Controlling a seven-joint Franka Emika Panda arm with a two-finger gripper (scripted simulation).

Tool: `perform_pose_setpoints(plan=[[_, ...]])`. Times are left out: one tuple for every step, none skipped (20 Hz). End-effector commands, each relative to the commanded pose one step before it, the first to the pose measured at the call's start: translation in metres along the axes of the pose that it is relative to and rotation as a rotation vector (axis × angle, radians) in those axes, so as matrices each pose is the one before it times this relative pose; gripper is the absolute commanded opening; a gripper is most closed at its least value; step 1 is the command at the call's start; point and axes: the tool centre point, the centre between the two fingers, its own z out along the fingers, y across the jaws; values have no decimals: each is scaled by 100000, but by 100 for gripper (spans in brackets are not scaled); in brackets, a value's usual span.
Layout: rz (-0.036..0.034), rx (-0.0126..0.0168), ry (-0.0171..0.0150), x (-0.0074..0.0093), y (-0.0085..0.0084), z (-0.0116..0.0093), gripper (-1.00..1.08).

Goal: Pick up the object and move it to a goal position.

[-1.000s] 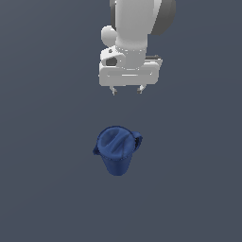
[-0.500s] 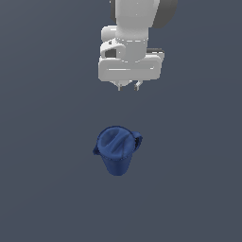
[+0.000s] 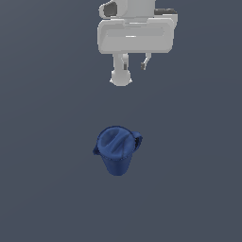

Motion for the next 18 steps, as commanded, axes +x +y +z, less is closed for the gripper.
perform_pose_setpoints(plan=[[4551, 1016, 6384, 580, -662, -2933, 28], [1879, 302, 2667, 257, -329, -1195, 28], [1836, 258, 2634, 251, -352, -1167, 28], [1793, 214, 2601, 243, -375, -1137, 28], [1748, 171, 2566, 233, -398, -1104, 28], [1702, 128, 2529, 222, -421, -1068, 28], [1656, 85, 2491, 210, -444, -1030, 28], [1610, 42, 2452, 195, -465, -989, 28], [1563, 0, 2411, 180, -486, -946, 28], [1515, -43, 2368, 162, -506, -900, 28], [1468, -85, 2325, 143, -525, -852, 28], [1421, -127, 2280, 123, -543, -802, 28], [1374, -169, 2232, 101, -560, -749, 28], [1328, -211, 2184, 78, -575, -695, 28], [1283, -253, 2135, 53, -588, -638, 28], [1238, -296, 2084, 27, -600, -580, 28], [1194, -338, 2031, 0, -610, -520, 28], [1150, -381, 1977, -28, -618, -458, 28]])
